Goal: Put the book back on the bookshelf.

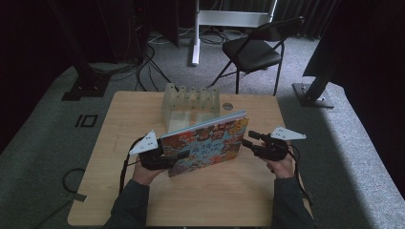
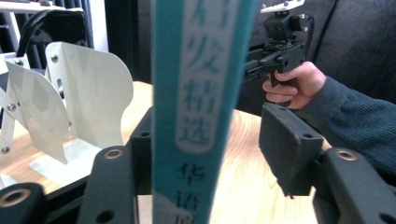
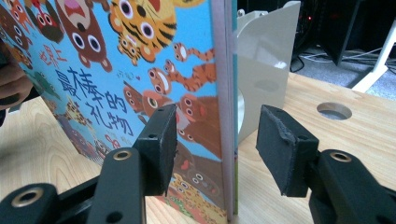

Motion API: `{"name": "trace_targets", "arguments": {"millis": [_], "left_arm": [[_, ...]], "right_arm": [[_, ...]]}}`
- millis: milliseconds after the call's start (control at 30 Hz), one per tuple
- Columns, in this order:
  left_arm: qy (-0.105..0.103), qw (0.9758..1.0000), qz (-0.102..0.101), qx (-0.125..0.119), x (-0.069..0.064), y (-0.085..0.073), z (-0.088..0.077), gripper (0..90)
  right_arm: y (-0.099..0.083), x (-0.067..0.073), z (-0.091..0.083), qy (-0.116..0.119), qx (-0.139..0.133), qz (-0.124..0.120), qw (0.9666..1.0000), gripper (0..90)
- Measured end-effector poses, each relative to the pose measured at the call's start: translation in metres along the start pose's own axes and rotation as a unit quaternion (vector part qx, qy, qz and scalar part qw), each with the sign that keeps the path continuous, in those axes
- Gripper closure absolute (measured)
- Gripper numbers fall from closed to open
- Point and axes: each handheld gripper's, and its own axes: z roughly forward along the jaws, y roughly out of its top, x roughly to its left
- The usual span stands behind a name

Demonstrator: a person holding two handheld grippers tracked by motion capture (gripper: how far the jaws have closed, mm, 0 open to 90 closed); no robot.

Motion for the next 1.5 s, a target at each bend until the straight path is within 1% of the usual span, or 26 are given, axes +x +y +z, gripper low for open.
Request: {"name": "trace_targets", "arguments": {"millis": [100, 200, 433, 500, 700, 800, 900, 967, 1133, 1200, 1267, 1333, 1500], "left_arm": [[0.001, 1.0, 0.003, 0.003, 0.0, -0.001, 0.002, 48.9], [-0.001, 1.0, 0.004, 0.0, 0.0, -0.001, 0.002, 51.7], [-0.003, 1.0, 0.005, -0.004, 0.0, -0.003, 0.004, 51.4], [-0.003, 1.0, 0.009, 0.0, -0.001, -0.003, 0.005, 50.2], [0.0, 1.0, 0.003, 0.004, 0.0, -0.006, 0.01, 45.9], [-0.002, 1.0, 0.002, 0.003, 0.0, -0.008, 0.01, 45.4], [0.004, 1.0, 0.003, 0.004, 0.0, -0.009, 0.011, 43.6], [0.007, 0.9999, 0.008, 0.005, -0.001, -0.01, 0.011, 42.9], [0.005, 1.0, 0.007, 0.004, -0.001, -0.011, 0.011, 42.5], [0.001, 1.0, 0.007, 0.004, -0.001, -0.012, 0.011, 44.0], [-0.008, 1.0, 0.004, 0.001, 0.0, -0.013, 0.011, 47.4], [-0.012, 0.9999, 0.001, -0.002, 0.0, -0.015, 0.012, 49.4], [-0.012, 0.9999, 0.0, -0.004, 0.0, -0.018, 0.013, 56.0]], "right_arm": [[-0.003, -0.001, 0.0, -0.002, 0.005, 0.002, 1.0, 47.6], [-0.005, -0.002, 0.0, -0.003, 0.007, 0.002, 1.0, 47.5], [-0.01, -0.004, -0.001, -0.012, 0.015, 0.006, 0.9998, 46.6], [-0.012, -0.005, -0.001, -0.014, 0.017, 0.005, 0.9997, 46.5], [-0.015, -0.006, -0.002, -0.017, 0.021, 0.01, 0.9996, 46.3], [-0.016, -0.006, -0.002, -0.017, 0.023, 0.011, 0.9995, 45.9], [-0.017, -0.007, -0.002, -0.017, 0.024, 0.011, 0.9995, 45.9], [-0.018, -0.007, -0.002, -0.019, 0.026, 0.011, 0.9994, 45.8], [-0.021, -0.007, -0.001, -0.023, 0.031, 0.011, 0.9992, 45.8], [-0.022, -0.007, -0.001, -0.025, 0.034, 0.011, 0.999, 45.8], [-0.023, -0.008, -0.001, -0.026, 0.036, 0.011, 0.999, 45.9], [-0.024, -0.008, -0.001, -0.026, 0.036, 0.012, 0.9989, 45.8], [-0.027, -0.01, -0.002, -0.029, 0.04, 0.013, 0.9987, 45.8]]}}
